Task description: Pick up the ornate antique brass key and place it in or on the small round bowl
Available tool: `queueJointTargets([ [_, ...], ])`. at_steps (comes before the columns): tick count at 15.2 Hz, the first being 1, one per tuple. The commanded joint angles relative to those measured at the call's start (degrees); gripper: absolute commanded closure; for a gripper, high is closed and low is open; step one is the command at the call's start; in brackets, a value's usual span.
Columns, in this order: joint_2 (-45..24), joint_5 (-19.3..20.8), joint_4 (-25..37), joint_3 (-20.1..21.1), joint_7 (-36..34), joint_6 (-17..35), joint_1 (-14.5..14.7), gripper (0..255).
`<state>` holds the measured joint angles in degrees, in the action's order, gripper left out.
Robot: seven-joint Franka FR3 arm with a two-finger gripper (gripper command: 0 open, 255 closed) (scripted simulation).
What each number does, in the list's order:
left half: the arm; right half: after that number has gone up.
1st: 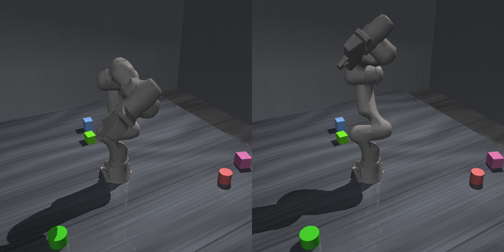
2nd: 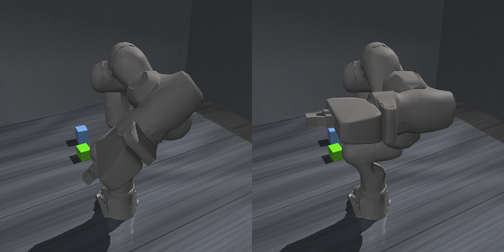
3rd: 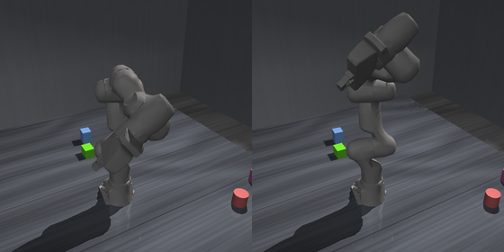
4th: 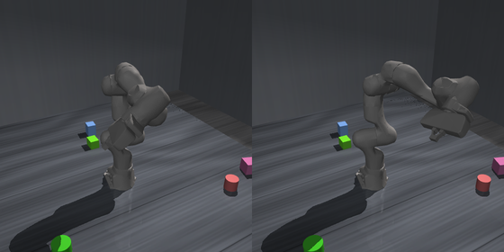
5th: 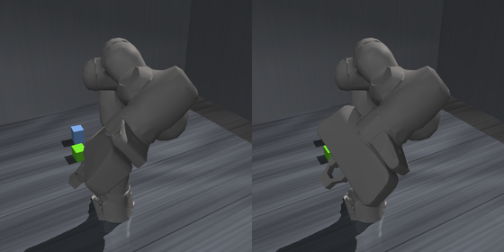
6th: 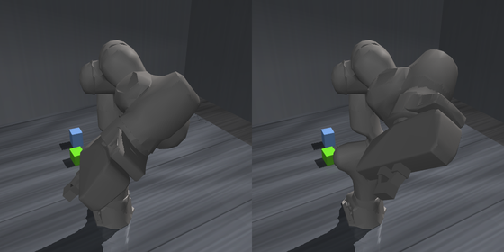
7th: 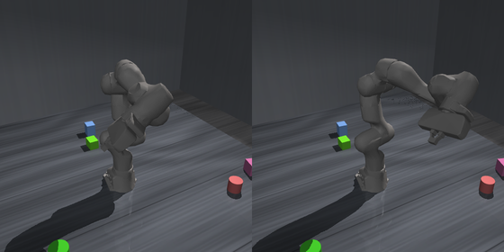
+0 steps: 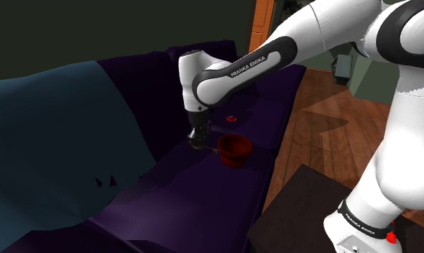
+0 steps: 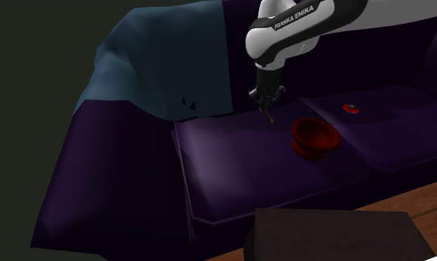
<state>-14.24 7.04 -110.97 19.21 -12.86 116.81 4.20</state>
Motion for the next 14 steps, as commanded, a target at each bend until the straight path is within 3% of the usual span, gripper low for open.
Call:
queueJointTargets([
  [1, 1.8, -0.5, -2.4, -0.8, 2.7, 0.9, -1.7, 255],
  [14, 9.1, -1.2, -11.4, -8.1, 20.4, 4.1, -12.1, 255],
])
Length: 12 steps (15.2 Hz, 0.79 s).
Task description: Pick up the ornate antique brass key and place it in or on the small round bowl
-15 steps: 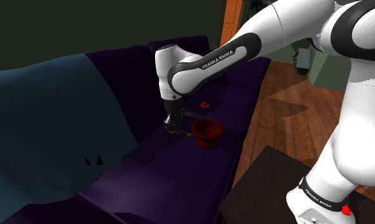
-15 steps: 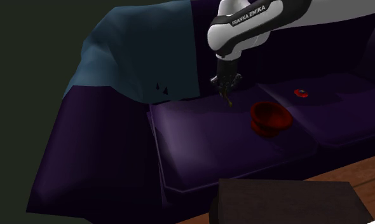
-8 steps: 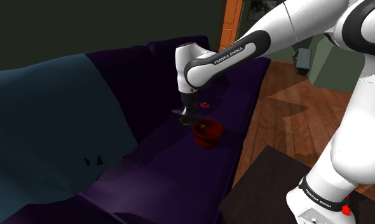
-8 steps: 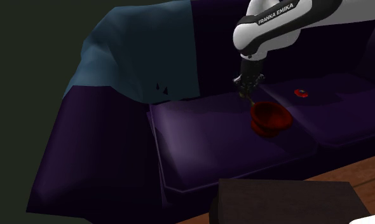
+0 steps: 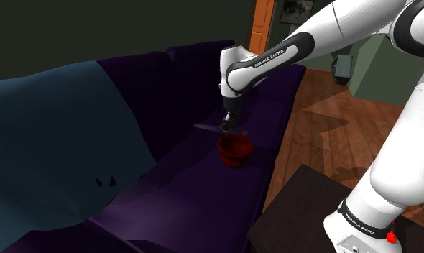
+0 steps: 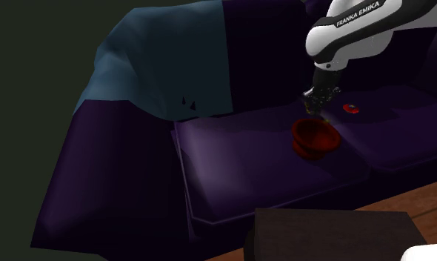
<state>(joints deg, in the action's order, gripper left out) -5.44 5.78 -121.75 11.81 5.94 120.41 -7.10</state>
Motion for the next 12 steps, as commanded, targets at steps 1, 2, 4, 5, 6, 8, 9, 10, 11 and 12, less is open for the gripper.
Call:
queueJointTargets([
  [1, 0.6, 0.3, -1.0, -1.9, 4.0, 0.7, -2.2, 255],
  [2, 0.2, 0.4, -1.3, -1.9, 3.9, 1.5, -2.2, 255],
  [4, -0.7, 0.7, -1.9, -1.9, 3.6, 2.9, -2.2, 255],
  [5, -1.1, 0.8, -2.2, -1.9, 3.5, 3.6, -2.2, 255],
  [6, -1.6, 1.0, -2.5, -2.0, 3.3, 4.3, -2.2, 255],
  [8, -2.5, 1.3, -3.0, -2.0, 3.0, 5.7, -2.1, 255],
  [9, -3.0, 1.4, -3.2, -2.1, 2.9, 6.4, -2.1, 255],
  [10, -3.5, 1.6, -3.5, -2.1, 2.7, 7.1, -2.1, 255],
  [11, -4.0, 1.8, -3.7, -2.1, 2.6, 7.8, -2.1, 255],
  [12, -4.5, 2.0, -3.9, -2.2, 2.4, 8.5, -2.1, 255],
])
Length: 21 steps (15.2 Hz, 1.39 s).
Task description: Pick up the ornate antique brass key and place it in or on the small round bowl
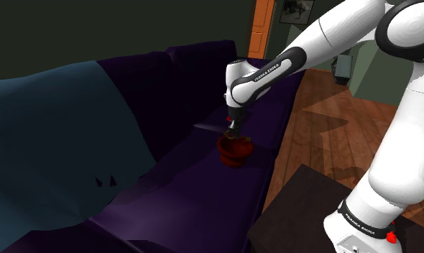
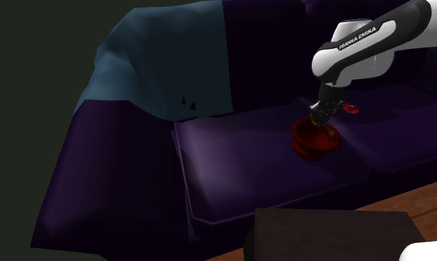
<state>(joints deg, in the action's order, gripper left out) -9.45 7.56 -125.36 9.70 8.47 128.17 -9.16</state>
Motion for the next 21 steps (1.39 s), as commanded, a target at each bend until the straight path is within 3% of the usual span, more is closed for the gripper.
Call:
queueJointTargets([
  [1, -1.0, 0.4, -0.4, -0.1, -0.3, 1.5, 0.0, 255],
  [11, -2.4, 0.8, -0.8, -0.2, -0.7, 3.1, 0.1, 255],
  [12, -2.4, 0.8, -0.8, -0.2, -0.7, 3.1, 0.1, 0],
  [17, -2.4, 0.8, -0.8, -0.2, -0.7, 3.1, 0.1, 0],
  [21, 1.6, -0.7, 2.2, 0.3, 0.3, -3.7, 0.1, 0],
])
